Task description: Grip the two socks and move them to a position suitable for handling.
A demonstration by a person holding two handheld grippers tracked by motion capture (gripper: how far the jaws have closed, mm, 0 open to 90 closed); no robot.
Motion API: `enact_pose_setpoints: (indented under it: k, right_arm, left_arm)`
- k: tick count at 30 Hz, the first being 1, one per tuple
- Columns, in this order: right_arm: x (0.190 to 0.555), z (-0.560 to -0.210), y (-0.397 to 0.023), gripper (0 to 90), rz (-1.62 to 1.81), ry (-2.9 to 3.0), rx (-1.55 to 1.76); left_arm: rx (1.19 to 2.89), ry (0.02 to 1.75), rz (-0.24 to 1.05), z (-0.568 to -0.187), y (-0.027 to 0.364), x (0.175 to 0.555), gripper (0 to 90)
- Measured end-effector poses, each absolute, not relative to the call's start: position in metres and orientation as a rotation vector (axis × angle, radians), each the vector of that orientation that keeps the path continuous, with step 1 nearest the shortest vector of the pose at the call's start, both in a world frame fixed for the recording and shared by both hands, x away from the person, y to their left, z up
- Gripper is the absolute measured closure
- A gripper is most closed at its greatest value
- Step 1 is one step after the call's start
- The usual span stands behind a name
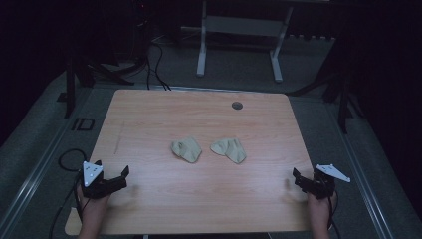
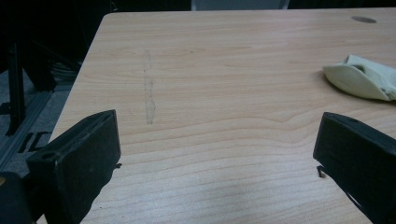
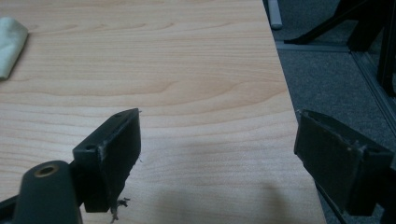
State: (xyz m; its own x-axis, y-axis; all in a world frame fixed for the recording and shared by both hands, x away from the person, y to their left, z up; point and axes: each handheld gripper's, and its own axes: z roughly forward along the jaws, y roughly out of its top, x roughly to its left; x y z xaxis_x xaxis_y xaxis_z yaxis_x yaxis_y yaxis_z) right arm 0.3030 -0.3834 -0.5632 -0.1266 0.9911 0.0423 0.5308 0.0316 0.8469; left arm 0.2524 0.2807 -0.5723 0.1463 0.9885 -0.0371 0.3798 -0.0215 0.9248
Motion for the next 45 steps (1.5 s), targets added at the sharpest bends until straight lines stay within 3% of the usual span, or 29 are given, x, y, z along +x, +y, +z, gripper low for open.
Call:
enact_pose_setpoints:
  k: [17, 45]
  right_arm:
    - [0.315, -0.552, -0.369, 15.1, 1.033, 1.837, 1.548]
    - [0.369, -0.523, -0.278, 13.7, 1.072, 2.056, 1.388]
  left_arm:
    - [1.577, 1.355, 0.886, -0.572, 0.276, 0.253, 0.6]
    - [1.600, 1.335, 0.847, -0.570, 0.271, 0.252, 0.6]
